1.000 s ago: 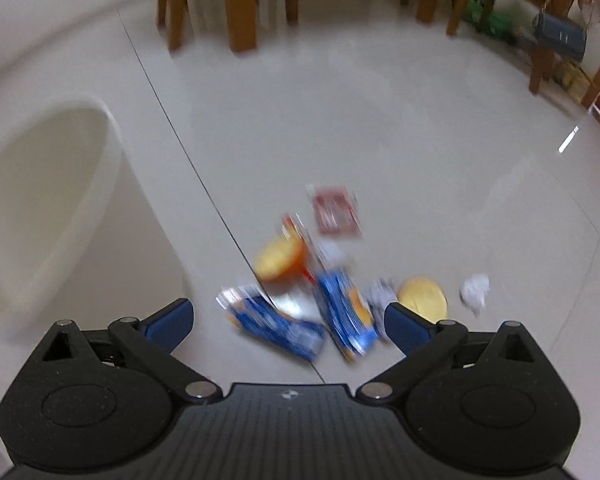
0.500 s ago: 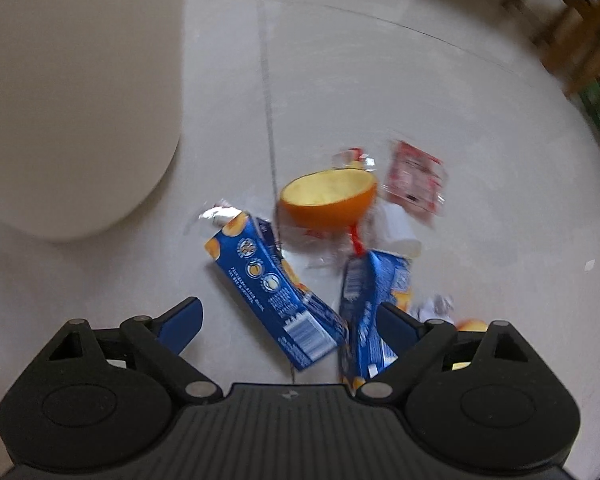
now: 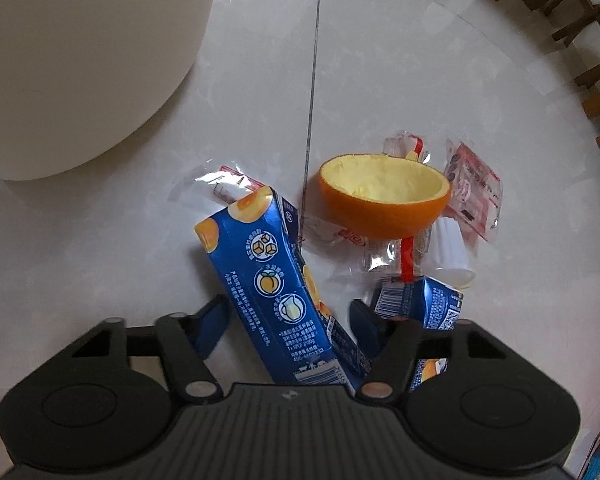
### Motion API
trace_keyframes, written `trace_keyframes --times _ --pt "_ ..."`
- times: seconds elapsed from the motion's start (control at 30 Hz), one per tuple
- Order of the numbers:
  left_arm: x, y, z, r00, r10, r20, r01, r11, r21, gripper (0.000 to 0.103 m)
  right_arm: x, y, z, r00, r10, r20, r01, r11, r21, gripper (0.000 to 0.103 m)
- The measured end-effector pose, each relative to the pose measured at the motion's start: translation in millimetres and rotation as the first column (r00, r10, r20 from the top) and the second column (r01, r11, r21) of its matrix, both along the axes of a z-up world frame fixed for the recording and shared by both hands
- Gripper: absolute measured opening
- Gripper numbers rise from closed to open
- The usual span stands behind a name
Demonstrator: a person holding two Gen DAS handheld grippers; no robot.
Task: Collect trash
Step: 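Grasp the blue juice carton with the right gripper, then drop the blue juice carton into the bin with the right gripper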
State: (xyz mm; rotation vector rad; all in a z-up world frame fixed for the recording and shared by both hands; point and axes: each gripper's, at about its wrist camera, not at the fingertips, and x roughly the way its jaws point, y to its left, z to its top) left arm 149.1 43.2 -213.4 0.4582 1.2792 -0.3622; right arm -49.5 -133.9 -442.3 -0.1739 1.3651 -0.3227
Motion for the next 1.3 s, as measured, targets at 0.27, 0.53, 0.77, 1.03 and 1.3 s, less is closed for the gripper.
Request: trace_keyframes --times 0.27,0.53,0.77,1.03,1.3 --pt "4 5 0 1.000 -0.008 -0.003 0.008 1.000 -0.003 0.012 1 -7 15 0.999 -0.035 -0.006 0.035 0.997 0.073 0.036" --pt "9 7 -1 1.000 -0.001 -0.025 0.001 1.000 -0.013 0.012 -9 -11 60 0.993 -0.102 0.055 0.095 0.989 0.117 0.036" --pt "16 8 -4 0.999 0.004 -0.050 -0.005 1.000 -0.016 0.012 -21 -7 143 0.980 -0.134 0.147 0.117 0.987 0.114 0.036" --pt "24 10 -7 0.997 0.013 -0.069 -0.015 1.000 -0.025 0.011 -20 6 257 0.948 -0.094 0.305 0.072 0.994 0.081 0.036" --pt "30 13 -8 0.996 0.018 -0.089 -0.021 0.999 -0.030 0.011 15 32 311 0.932 0.012 0.363 -0.060 0.991 0.121 0.036"
